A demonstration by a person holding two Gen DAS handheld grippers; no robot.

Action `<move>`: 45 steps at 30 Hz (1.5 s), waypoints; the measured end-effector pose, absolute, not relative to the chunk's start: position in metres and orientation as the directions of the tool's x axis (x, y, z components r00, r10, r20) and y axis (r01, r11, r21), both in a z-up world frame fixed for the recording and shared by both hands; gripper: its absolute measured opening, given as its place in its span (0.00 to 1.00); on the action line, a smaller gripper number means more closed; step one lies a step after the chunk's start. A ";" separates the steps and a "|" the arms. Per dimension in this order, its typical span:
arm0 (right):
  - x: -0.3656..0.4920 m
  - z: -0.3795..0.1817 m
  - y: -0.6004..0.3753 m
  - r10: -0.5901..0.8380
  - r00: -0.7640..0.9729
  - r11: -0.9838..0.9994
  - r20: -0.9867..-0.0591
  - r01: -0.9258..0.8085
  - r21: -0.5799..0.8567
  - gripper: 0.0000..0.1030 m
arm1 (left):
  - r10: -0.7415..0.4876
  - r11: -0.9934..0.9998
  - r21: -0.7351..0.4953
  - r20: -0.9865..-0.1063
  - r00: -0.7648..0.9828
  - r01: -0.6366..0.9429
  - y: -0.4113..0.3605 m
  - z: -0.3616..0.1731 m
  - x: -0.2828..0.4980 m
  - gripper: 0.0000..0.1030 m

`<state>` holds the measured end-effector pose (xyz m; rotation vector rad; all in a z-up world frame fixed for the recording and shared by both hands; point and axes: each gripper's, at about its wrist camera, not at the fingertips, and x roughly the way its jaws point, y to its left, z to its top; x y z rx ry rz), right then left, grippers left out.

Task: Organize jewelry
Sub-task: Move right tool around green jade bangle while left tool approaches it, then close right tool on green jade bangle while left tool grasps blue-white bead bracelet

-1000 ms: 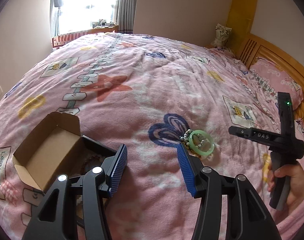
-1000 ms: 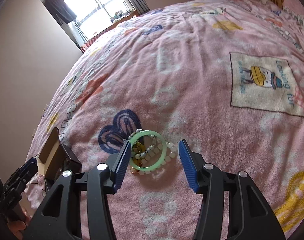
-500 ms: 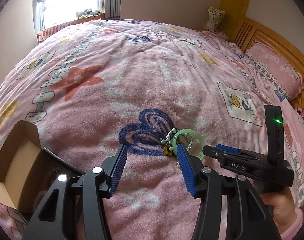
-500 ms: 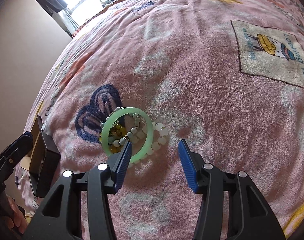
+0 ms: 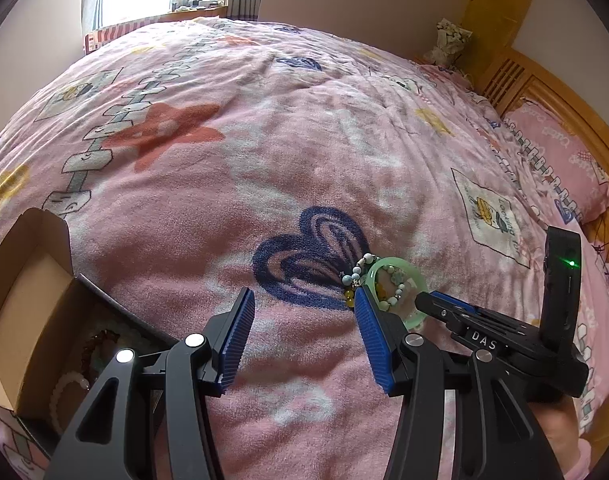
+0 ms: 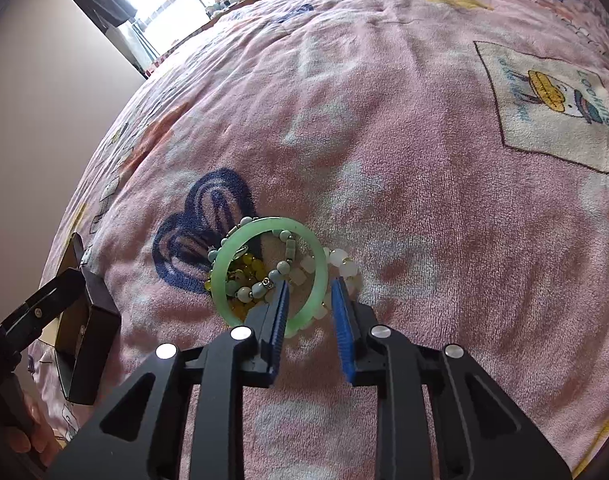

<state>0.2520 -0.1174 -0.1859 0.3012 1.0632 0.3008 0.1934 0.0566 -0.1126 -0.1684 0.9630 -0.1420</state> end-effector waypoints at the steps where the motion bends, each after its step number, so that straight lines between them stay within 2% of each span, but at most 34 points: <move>1: 0.252 -0.185 -0.116 0.381 0.453 0.920 -0.806 -0.100 0.378 0.20 | -0.197 0.977 -0.208 -0.803 0.562 0.046 0.056 -0.113 0.194 0.52; 13: 0.253 -0.196 -0.107 0.374 0.448 0.923 -0.812 -0.100 0.370 0.20 | -0.197 0.979 -0.193 -0.823 0.533 0.065 0.044 -0.127 0.200 0.52; 19: 0.250 -0.193 -0.115 0.377 0.486 0.918 -0.789 -0.087 0.386 0.09 | -0.203 0.979 -0.193 -0.839 0.504 0.073 0.033 -0.145 0.210 0.52; 25: 0.250 -0.188 -0.130 0.375 0.498 0.919 -0.782 -0.088 0.384 0.09 | -0.257 0.966 -0.244 -0.838 0.481 0.089 0.022 -0.160 0.222 0.52; 28: 0.249 -0.184 -0.140 0.369 0.508 0.920 -0.778 -0.082 0.383 0.09 | -0.238 0.971 -0.222 -0.850 0.470 0.089 0.016 -0.169 0.229 0.52; 32: 0.249 -0.186 -0.148 0.373 0.508 0.916 -0.776 -0.071 0.394 0.09 | -0.226 0.974 -0.209 -0.850 0.475 0.089 0.015 -0.177 0.233 0.60; 39: 0.248 -0.186 -0.150 0.376 0.506 0.914 -0.776 -0.069 0.399 0.09 | -0.216 0.976 -0.193 -0.828 0.517 0.099 0.010 -0.183 0.243 0.60; 41: 0.248 -0.187 -0.152 0.380 0.505 0.912 -0.775 -0.067 0.404 0.09 | -0.210 0.978 -0.187 -0.820 0.533 0.097 0.009 -0.183 0.248 0.54; 45: 0.249 -0.189 -0.157 0.377 0.503 0.912 -0.778 -0.057 0.405 0.09 | -0.224 0.974 -0.210 -0.806 0.547 0.090 0.010 -0.184 0.258 0.53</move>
